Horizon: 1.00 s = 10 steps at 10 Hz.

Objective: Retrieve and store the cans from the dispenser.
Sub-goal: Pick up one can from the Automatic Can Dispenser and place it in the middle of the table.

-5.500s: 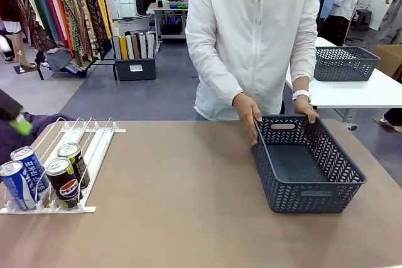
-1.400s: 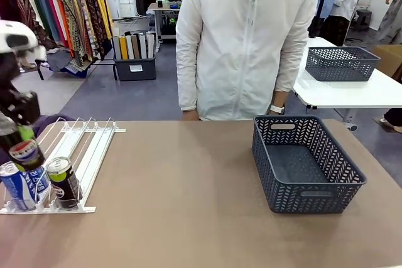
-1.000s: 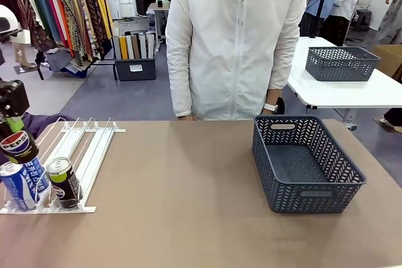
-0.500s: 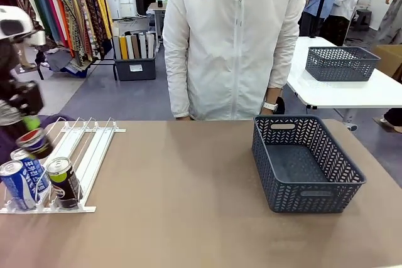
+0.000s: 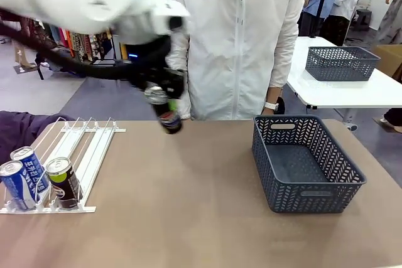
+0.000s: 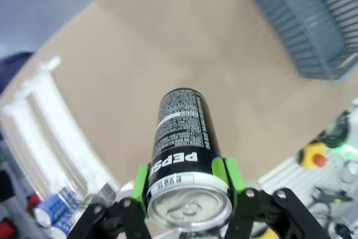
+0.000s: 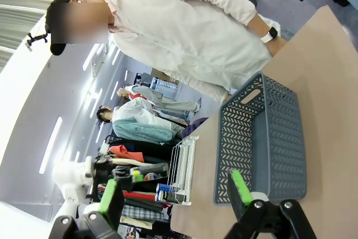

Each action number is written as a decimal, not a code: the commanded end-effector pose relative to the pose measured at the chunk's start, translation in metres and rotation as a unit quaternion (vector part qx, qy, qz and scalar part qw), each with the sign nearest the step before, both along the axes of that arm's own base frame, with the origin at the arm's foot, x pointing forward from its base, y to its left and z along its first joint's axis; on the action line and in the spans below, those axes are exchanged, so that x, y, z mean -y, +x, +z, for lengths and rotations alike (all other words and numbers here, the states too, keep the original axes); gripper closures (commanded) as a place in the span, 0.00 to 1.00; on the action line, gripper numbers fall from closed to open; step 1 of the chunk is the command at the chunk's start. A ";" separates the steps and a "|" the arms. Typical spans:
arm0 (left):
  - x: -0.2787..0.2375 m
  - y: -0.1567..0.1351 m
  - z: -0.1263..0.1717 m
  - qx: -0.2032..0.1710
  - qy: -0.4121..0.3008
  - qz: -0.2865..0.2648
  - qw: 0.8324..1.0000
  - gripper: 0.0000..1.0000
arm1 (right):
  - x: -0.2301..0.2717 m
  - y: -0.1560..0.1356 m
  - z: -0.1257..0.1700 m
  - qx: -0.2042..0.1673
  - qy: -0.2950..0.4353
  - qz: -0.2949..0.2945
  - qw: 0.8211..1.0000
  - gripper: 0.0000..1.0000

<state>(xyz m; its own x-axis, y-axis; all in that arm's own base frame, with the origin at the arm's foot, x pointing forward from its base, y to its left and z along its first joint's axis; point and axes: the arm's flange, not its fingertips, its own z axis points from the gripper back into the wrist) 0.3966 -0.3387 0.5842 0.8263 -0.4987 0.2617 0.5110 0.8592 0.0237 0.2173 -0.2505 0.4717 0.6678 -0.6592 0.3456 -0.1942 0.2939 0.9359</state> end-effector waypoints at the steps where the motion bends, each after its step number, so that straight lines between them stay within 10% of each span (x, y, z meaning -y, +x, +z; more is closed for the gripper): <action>1: 0.043 0.053 -0.012 -0.047 0.041 -0.004 0.998 1.00 | 0.002 0.002 0.005 0.013 0.008 -0.004 1.000 0.00; 10: 0.058 0.100 -0.182 -0.126 0.098 -0.030 0.987 1.00 | 0.002 0.002 0.005 0.013 0.008 -0.004 1.000 0.00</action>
